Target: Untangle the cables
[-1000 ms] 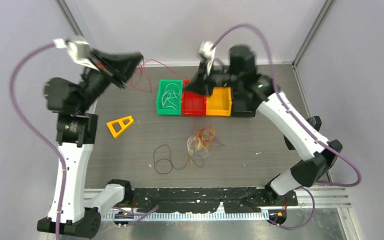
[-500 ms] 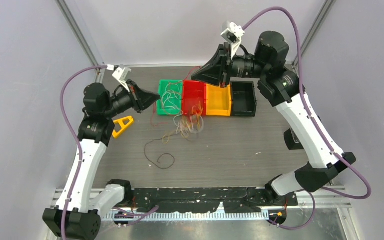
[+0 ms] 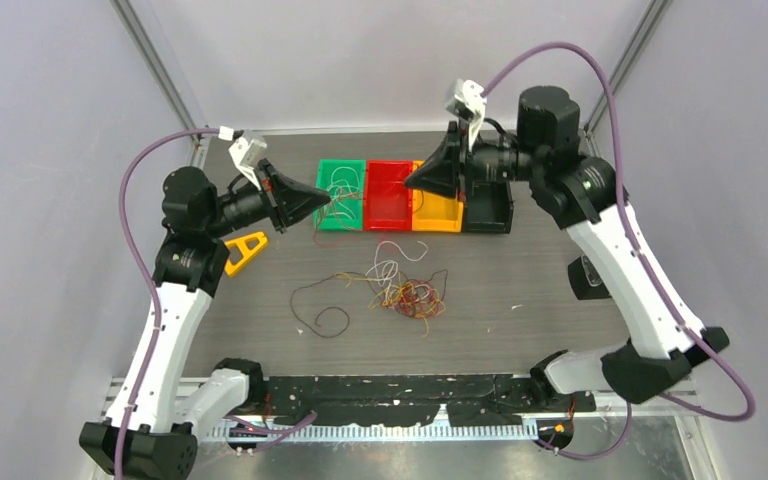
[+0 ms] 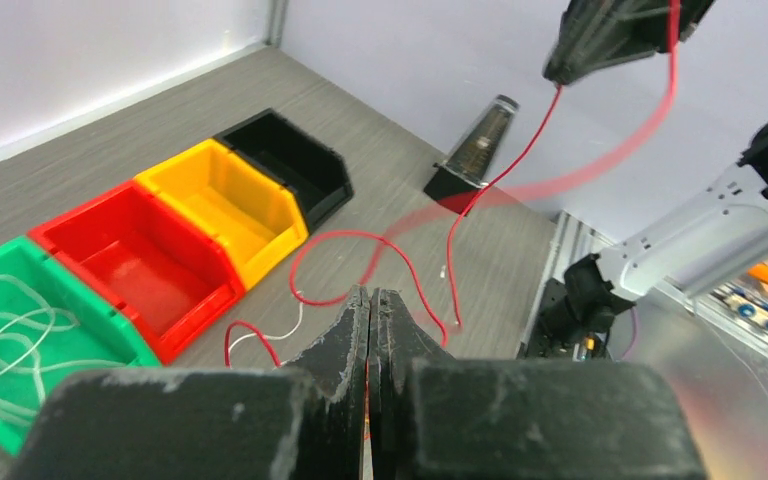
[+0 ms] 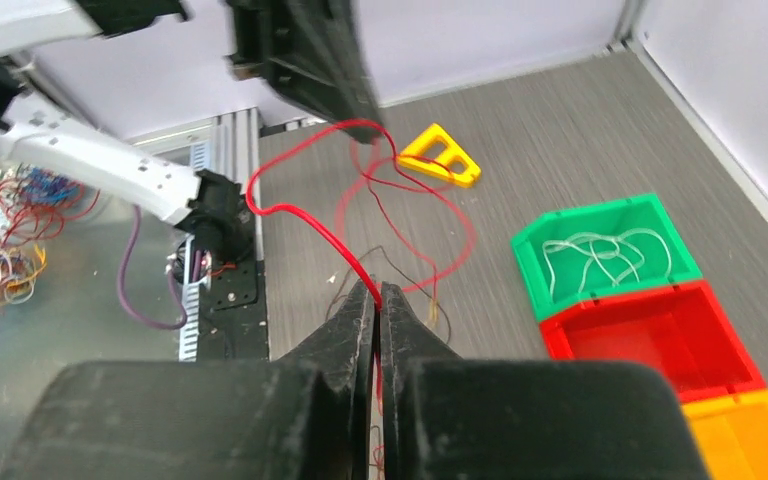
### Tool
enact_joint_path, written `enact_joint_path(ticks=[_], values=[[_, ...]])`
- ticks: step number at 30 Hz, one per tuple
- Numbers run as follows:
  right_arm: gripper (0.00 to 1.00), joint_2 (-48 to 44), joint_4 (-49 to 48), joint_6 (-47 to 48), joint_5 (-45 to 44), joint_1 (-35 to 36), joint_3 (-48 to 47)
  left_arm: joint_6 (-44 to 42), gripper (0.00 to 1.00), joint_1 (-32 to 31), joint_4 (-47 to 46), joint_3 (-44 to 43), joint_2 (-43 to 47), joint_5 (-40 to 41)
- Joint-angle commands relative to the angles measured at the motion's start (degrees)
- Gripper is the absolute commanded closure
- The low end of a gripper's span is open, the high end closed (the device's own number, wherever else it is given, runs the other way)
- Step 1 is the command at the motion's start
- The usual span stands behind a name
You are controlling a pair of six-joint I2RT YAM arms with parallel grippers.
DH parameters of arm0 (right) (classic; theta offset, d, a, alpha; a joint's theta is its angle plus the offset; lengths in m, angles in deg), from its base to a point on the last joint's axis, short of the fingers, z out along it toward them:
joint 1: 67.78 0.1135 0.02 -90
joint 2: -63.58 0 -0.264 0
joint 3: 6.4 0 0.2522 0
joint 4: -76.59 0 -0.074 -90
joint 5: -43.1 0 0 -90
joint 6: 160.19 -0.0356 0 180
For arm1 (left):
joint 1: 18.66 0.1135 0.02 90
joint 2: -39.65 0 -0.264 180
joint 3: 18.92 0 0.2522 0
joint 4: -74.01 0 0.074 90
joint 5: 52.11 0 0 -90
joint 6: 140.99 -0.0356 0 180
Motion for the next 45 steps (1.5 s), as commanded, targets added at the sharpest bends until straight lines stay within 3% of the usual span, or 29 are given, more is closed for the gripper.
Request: enact_joint_path(ticks=[1, 7, 14, 18, 25, 30, 34, 45], values=[[0.94, -3.18, -1.72, 4.18, -5.90, 1.94, 4.00, 0.10, 1.00, -4.58, -3.70, -5.61, -2.71, -1.00], [0.95, 1.13, -7.01, 2.22, -17.15, 1.84, 5.55, -0.38, 1.00, -11.84, -8.25, -13.16, -13.89, 2.92], [0.95, 4.34, -15.11, -1.34, -28.80, -1.19, 10.38, 2.81, 1.00, -13.10, -25.42, -15.50, -29.07, 6.10], [0.95, 9.13, -24.28, -7.32, -28.92, -4.25, 13.82, 4.67, 1.00, -13.10, -33.37, -18.05, -40.42, 7.09], [0.95, 19.28, -31.09, -18.00, -31.31, -5.53, 11.27, 4.54, 1.00, -12.16, -36.22, -25.09, -55.99, 9.30], [0.95, 22.88, -34.52, -21.89, -34.26, -5.53, 9.33, 1.74, 1.00, -11.24, -31.94, -26.96, -60.71, 13.35], [0.95, 23.75, -42.33, -23.02, -36.23, -5.53, 11.92, 1.78, 0.72, -9.94, -28.63, -26.48, -61.47, 13.57], [0.95, 28.70, -50.76, -20.59, -37.50, -4.59, 12.67, 1.86, 0.32, -6.47, -23.43, -24.65, -51.45, 11.80]])
